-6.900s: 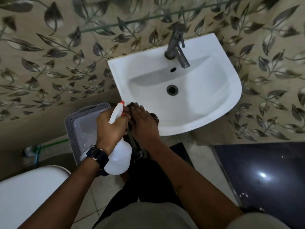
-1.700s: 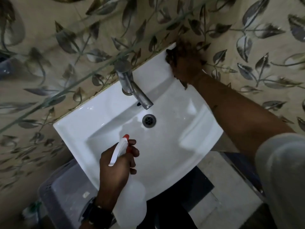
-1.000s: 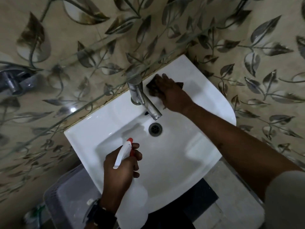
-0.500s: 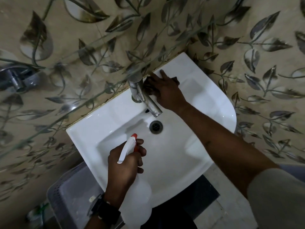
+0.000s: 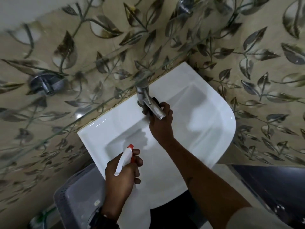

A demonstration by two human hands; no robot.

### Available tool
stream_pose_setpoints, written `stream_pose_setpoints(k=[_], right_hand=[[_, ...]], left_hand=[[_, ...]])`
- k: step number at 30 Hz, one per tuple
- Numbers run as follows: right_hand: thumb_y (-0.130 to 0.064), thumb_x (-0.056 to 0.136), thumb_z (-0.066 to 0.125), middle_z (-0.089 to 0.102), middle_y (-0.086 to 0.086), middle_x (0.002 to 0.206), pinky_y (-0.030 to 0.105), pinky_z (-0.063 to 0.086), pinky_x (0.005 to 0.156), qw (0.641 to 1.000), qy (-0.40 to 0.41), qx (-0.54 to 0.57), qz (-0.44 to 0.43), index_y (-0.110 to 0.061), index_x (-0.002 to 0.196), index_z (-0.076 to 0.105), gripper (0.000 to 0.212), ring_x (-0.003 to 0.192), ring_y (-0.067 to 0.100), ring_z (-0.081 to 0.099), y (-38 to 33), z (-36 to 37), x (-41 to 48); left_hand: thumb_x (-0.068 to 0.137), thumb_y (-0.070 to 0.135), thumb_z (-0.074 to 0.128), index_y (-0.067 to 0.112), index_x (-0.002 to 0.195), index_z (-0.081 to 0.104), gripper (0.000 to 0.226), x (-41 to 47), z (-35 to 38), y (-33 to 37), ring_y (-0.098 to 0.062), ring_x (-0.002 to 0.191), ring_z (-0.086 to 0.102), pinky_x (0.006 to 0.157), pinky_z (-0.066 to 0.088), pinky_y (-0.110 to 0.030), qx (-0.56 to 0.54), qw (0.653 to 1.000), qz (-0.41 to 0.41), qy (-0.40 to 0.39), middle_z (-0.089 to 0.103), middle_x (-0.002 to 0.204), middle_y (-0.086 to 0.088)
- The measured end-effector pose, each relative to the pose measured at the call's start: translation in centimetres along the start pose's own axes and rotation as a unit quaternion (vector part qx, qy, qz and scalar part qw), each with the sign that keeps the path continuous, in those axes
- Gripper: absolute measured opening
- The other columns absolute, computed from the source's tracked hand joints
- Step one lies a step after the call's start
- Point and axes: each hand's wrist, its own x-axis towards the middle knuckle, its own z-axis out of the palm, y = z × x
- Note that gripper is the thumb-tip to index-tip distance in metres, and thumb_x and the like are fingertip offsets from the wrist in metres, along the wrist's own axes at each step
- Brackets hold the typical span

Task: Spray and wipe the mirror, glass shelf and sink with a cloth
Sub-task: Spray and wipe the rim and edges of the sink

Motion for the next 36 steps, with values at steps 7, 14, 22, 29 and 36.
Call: stream_pose_setpoints(k=[7,14,22,29,36], right_hand=[[-0.03,0.09,0.07,0.056,0.02,0.132,0.046,0.057,0.082,0.98,-0.096,-0.175,0.021,-0.015,0.142,0.052,0.057,0.112,0.04,0.059,-4.3,0.9,-2.1],[-0.025,0.07,0.074,0.06,0.019,0.116,0.042,0.046,0.084,0.938,-0.102,-0.307,-0.12,-0.006,0.12,0.063,0.054,0.102,0.037,0.058,-7.8,3.5,0.7],[-0.029,0.082,0.063,0.05,0.019,0.127,0.046,0.043,0.084,0.935,-0.2,-0.239,-0.169,-0.008,0.136,0.05,0.06,0.106,0.04,0.053,-12.9,6.8,-5.0],[-0.037,0.087,0.065,0.042,0.016,0.132,0.047,0.044,0.091,0.91,-0.295,-0.211,-0.203,-0.016,0.135,0.047,0.055,0.115,0.042,0.046,-15.1,7.7,-7.3],[-0.05,0.099,0.056,0.053,0.012,0.091,0.039,0.056,0.055,0.937,-0.313,0.135,0.079,-0.022,0.089,0.066,0.031,0.062,0.029,0.063,-15.4,3.1,-7.4]], left_hand=[[0.087,0.032,0.062,0.025,0.084,0.083,0.022,-0.7,-1.7,0.4,-0.023,0.058,0.059,0.05,0.051,-0.036,-0.029,0.999,0.026,0.01,0.074,0.074,-0.014],[0.091,0.041,0.061,0.016,0.09,0.08,0.031,-1.5,-3.6,-0.3,-0.02,0.055,0.059,0.05,0.054,-0.034,-0.028,0.998,0.031,0.043,0.076,0.074,-0.012],[0.092,-0.006,0.058,0.016,0.088,0.08,0.032,-3.2,-7.6,-2.8,-0.017,0.045,0.057,0.041,0.047,-0.024,-0.003,0.995,0.015,0.094,0.073,0.069,-0.015],[0.094,-0.002,0.057,0.021,0.111,0.082,0.038,-3.9,-10.2,-4.4,-0.03,0.07,0.074,0.062,0.052,-0.035,-0.05,0.985,-0.005,0.166,0.082,0.084,-0.005],[0.099,0.001,0.06,0.012,0.096,0.083,0.025,-5.8,-12.3,-3.9,-0.017,0.052,0.064,0.052,0.049,-0.029,-0.085,0.974,0.03,0.206,0.076,0.07,-0.01]])
